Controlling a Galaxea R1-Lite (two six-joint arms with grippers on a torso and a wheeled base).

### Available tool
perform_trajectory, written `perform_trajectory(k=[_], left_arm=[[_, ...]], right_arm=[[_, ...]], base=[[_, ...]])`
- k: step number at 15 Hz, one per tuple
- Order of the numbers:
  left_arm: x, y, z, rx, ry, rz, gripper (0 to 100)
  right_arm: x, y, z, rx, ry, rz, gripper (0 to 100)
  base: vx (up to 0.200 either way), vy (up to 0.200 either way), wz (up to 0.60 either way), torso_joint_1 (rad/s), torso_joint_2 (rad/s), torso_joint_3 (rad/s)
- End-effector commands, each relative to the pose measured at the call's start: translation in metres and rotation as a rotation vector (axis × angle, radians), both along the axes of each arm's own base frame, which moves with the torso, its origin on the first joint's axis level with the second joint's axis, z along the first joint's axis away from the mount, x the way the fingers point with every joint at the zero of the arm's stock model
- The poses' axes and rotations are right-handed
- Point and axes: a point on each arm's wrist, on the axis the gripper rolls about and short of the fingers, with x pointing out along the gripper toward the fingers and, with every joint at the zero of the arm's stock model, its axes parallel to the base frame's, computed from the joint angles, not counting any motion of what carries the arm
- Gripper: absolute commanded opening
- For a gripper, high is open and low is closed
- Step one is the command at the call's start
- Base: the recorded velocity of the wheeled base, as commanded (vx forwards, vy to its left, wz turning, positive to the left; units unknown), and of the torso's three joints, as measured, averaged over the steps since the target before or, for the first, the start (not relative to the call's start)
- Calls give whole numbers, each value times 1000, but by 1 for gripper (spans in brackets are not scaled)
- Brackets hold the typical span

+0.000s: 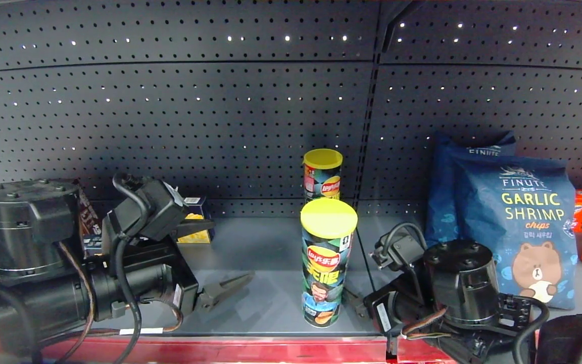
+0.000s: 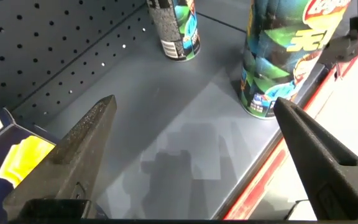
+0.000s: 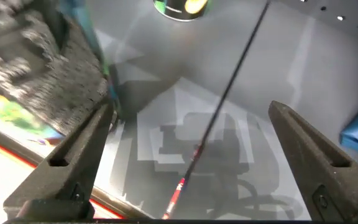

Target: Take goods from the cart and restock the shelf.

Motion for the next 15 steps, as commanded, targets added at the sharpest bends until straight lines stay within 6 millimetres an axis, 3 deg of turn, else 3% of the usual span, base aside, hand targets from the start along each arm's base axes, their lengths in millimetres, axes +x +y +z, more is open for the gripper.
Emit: perform_trajectory(k=[1,4,9,15], left_arm=[[0,0,-3,6,10,-2,100],[-1,-11,-24,45,87,-42,100],[0,-25,-49,105,178,-95,100],[27,-38,-66,157,208,-90,100]], right_arm=[[-6,-13,7,14,-14,-14,100],[-16,-34,13,24,-24,-47,100],[-12,-48,22,48,-50,-99,100],[-17,-59,25,56,-60,-120,100]], base=[[0,0,0,0,0,0],[0,0,0,0,0,0],[0,0,0,0,0,0],[0,0,0,0,0,0]])
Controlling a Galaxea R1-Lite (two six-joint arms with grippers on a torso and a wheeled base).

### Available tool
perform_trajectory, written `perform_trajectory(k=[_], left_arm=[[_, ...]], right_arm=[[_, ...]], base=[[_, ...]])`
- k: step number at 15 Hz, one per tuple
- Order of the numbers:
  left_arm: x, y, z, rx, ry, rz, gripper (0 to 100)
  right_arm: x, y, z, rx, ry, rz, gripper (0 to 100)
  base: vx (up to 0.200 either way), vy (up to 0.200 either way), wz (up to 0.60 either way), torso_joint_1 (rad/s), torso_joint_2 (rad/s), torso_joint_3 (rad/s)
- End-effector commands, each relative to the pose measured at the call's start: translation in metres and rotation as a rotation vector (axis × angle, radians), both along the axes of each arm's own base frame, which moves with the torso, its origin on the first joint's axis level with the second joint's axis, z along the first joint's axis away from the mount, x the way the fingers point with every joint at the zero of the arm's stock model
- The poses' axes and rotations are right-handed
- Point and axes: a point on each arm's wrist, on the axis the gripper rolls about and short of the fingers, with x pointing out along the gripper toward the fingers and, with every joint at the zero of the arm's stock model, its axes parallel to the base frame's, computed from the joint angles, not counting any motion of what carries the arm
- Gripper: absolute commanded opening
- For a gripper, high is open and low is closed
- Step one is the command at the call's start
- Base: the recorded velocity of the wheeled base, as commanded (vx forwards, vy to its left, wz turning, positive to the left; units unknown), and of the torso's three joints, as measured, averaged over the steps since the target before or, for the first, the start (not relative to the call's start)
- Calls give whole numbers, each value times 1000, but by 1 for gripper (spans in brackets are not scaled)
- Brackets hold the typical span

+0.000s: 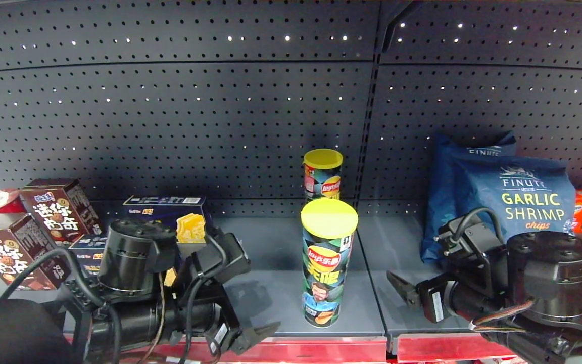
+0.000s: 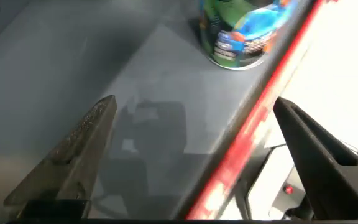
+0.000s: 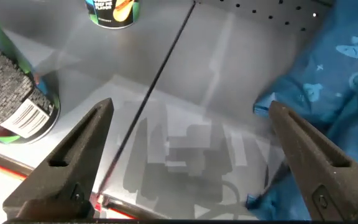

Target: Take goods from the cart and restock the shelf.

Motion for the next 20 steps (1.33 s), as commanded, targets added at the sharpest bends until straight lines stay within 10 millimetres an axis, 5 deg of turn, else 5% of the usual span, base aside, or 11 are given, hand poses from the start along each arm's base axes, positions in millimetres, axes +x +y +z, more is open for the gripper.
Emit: perform_trajectory(k=[1,8,20], left_arm=[[13,-6,-6,13,13,12,100],[43,-21,0,16,-41,65,100],[55,-44,-4,7,-49,23,100]], right_arm=[[-3,-3,2,6,-8,-2,100],[-4,-5,4,9,-11,-3,100],[-4,-5,3,10,-10,-4,100]], base=[[0,0,0,0,0,0],[0,0,0,0,0,0],[0,0,0,0,0,0]])
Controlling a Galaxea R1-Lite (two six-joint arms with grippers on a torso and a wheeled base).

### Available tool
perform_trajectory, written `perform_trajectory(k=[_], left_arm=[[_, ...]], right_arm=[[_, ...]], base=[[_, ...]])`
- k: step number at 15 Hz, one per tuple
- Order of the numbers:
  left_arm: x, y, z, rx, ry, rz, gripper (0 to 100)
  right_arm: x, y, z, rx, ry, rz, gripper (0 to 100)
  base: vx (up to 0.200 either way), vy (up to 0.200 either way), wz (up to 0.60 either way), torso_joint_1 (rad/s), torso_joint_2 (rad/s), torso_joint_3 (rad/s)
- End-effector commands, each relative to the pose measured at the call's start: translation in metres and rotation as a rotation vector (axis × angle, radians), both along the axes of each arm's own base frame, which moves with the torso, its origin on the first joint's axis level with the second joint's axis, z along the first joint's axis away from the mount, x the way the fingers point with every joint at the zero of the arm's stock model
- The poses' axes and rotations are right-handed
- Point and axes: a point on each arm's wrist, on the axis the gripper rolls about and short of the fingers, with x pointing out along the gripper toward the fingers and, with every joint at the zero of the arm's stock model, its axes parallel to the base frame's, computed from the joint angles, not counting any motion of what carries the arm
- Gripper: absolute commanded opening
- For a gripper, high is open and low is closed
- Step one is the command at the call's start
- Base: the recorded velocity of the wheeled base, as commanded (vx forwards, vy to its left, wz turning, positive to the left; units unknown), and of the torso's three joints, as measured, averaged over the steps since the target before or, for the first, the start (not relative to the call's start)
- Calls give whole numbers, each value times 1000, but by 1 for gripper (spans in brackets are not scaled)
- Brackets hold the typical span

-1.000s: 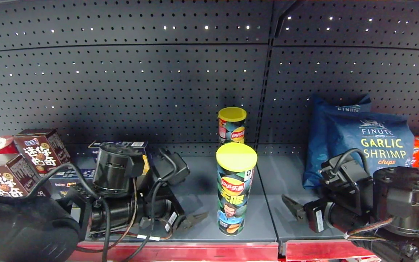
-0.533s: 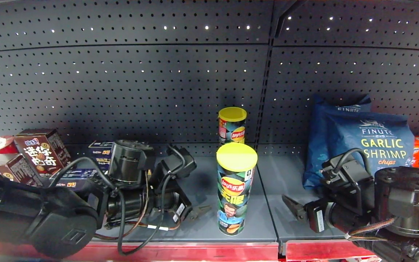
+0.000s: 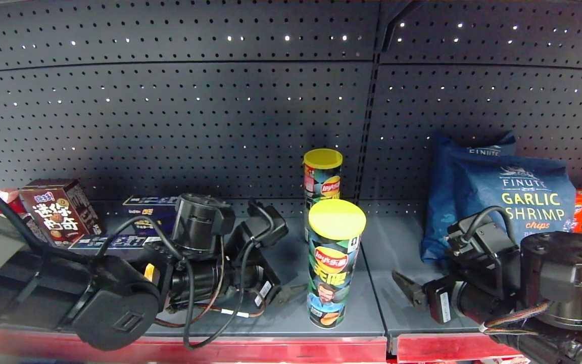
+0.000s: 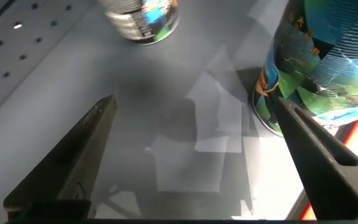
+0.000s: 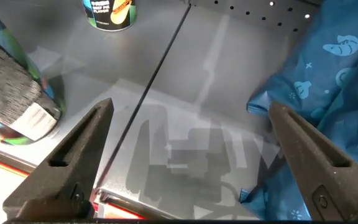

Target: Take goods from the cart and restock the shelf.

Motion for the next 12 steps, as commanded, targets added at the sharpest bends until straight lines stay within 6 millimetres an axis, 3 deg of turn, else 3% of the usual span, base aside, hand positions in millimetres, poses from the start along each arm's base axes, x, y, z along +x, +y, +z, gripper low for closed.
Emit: perform_trajectory(k=[1,6,12], left_arm=[[1,-3,-1,0,1,-7,100],[0,-7,-2,0,5,-14,100],[-18,22,15,-12,-24,37,100]], right_arm=[[0,0,0,-1,0,0,100],[0,-3,-2,-4,6,-7,100],[3,1,-4,-11,15,3,100]], base=[[0,0,0,0,0,0],[0,0,0,0,0,0],[0,0,0,0,0,0]])
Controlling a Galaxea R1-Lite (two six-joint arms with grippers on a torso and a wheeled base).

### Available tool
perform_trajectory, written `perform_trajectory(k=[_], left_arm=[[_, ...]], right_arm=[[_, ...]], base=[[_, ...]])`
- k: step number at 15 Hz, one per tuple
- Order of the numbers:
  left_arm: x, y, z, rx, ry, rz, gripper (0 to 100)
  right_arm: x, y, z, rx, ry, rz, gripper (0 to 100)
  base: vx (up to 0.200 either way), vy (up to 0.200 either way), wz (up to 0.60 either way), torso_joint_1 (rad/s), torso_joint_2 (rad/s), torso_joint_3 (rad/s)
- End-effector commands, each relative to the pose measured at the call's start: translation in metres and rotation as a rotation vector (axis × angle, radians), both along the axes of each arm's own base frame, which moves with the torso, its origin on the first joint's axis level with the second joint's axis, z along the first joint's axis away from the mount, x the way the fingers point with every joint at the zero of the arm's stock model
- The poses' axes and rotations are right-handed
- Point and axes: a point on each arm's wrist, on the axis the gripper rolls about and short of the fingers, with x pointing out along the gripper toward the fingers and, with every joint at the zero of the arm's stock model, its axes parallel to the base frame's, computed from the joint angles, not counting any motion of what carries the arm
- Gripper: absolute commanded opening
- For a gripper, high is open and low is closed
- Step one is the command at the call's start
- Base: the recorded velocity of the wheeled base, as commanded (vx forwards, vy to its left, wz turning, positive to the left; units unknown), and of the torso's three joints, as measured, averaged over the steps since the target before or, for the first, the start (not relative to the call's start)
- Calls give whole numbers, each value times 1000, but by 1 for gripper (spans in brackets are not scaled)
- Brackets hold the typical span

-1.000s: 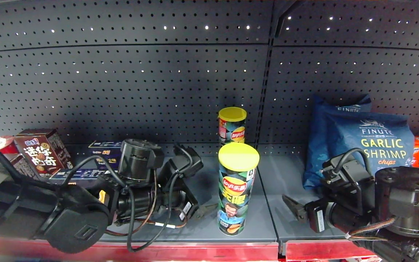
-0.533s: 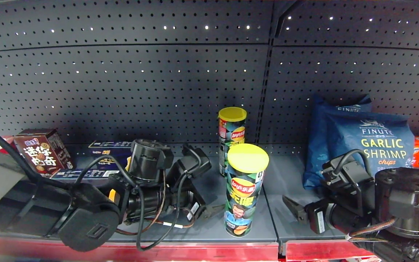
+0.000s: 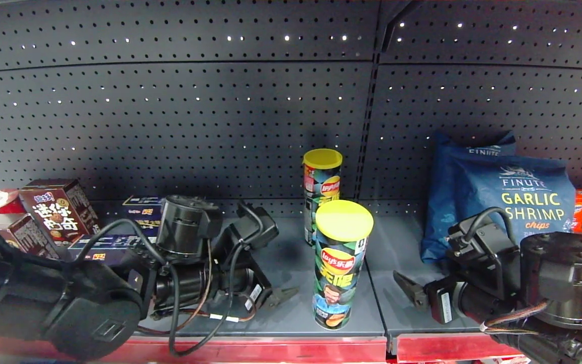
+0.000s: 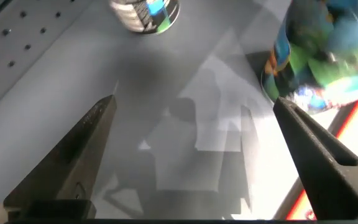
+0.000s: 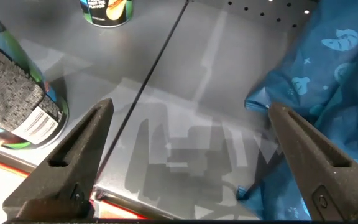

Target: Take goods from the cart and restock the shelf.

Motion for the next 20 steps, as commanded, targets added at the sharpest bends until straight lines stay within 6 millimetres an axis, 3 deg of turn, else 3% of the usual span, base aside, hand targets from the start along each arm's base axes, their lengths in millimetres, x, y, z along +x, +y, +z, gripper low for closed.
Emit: perform_trajectory(k=[1,6,10,20], left_arm=[[-9,9,14,-19,-37,14,100],[-18,14,22,-32,-59,17,100],[-18,11,23,-32,-61,7,100],[-15,12,17,-23,-45,13,100]], right_arm=[[2,4,-3,-9,10,10,100],[4,22,-14,-32,40,73,100],[25,49,-18,-27,31,95,100],[25,52,-19,-27,32,102,100]], base=[[0,0,0,0,0,0],[0,0,0,0,0,0],[0,0,0,0,0,0],[0,0,0,0,0,0]])
